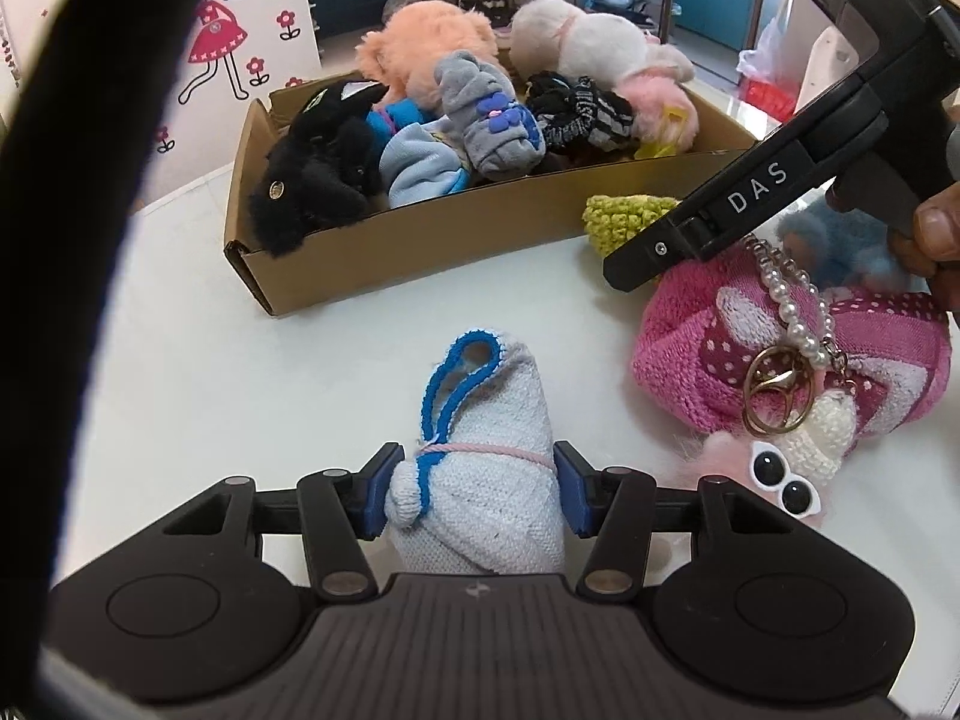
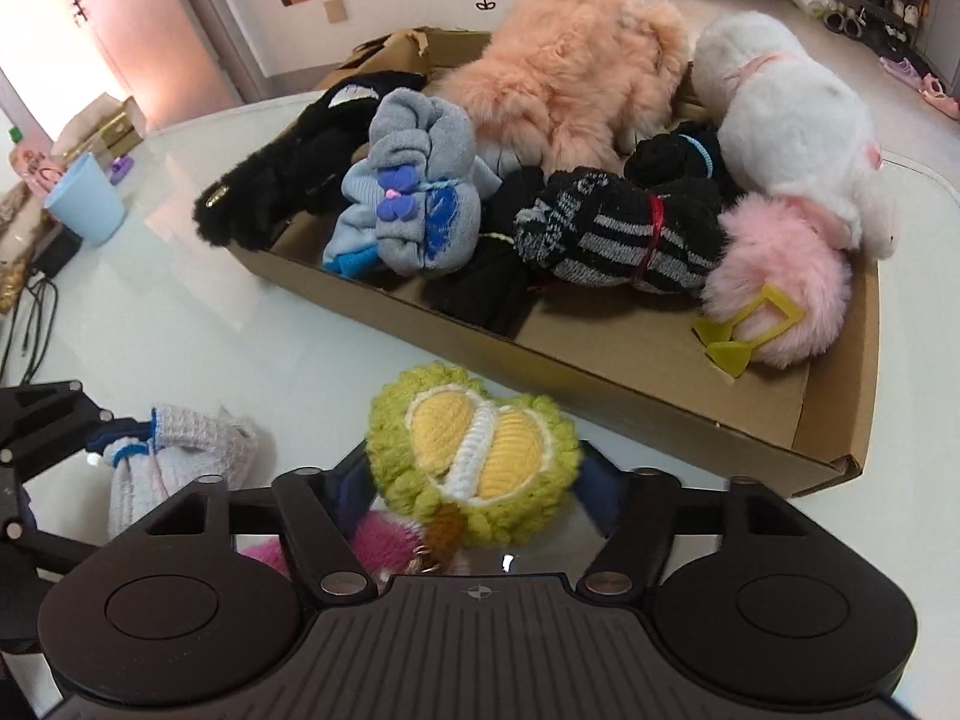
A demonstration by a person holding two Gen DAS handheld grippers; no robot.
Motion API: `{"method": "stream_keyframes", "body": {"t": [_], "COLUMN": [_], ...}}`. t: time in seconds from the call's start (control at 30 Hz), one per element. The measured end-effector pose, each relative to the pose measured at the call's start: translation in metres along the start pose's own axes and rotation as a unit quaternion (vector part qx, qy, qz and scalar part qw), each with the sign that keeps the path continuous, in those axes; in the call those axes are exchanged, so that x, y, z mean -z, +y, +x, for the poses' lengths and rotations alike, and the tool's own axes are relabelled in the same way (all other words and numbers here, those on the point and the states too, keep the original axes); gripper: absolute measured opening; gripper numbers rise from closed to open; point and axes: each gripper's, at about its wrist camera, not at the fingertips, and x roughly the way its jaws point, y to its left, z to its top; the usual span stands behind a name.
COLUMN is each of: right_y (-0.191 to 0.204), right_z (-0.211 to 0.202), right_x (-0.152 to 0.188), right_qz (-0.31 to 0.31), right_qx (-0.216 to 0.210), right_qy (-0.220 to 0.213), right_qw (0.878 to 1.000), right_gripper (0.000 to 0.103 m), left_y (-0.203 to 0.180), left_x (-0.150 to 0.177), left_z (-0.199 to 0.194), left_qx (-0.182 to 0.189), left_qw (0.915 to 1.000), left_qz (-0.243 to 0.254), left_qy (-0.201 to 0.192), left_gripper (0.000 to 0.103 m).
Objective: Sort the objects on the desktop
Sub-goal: 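Grasp the white knit sock with the left gripper while the right grasps the yellow-green plush, then hold the white knit sock with the left gripper while the right lifts the yellow-green plush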
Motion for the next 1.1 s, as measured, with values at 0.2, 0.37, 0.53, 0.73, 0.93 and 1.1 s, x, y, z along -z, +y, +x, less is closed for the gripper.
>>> {"method": "stream_keyframes", "body": {"t": [0.2, 0.37, 0.53, 0.73, 0.93, 1.1], "right_y": [0.003, 0.010, 0.021, 0.033, 0.040, 0.041], "right_z": [-0.010, -0.035, -0.066, -0.101, -0.132, -0.152], "right_x": [0.002, 0.002, 0.001, 0.003, 0.002, 0.003], "right_qz": [-0.003, -0.014, -0.026, -0.046, -0.057, -0.057], "right_qx": [-0.003, -0.012, -0.029, -0.040, -0.039, -0.044], "right_qy": [-0.027, -0.061, -0.095, -0.125, -0.150, -0.172], "right_qw": [1.000, 0.998, 0.995, 0.990, 0.986, 0.982], "right_gripper": [0.071, 0.071, 0.071, 0.071, 0.071, 0.071], "left_y": [0.003, 0.004, 0.005, 0.008, 0.007, 0.004], "left_x": [0.000, 0.003, 0.004, 0.002, -0.004, -0.010], "left_z": [-0.003, -0.009, -0.017, -0.034, -0.056, -0.070], "left_qx": [0.000, -0.007, -0.010, -0.009, -0.020, -0.022], "left_qw": [1.0000, 0.9998, 0.9993, 0.9984, 0.9977, 0.9969], "left_qz": [-0.009, -0.012, -0.018, -0.028, -0.023, -0.022], "left_qy": [-0.003, -0.015, -0.032, -0.048, -0.061, -0.073], "left_gripper": [0.049, 0.048, 0.047, 0.046, 0.046, 0.046]}}
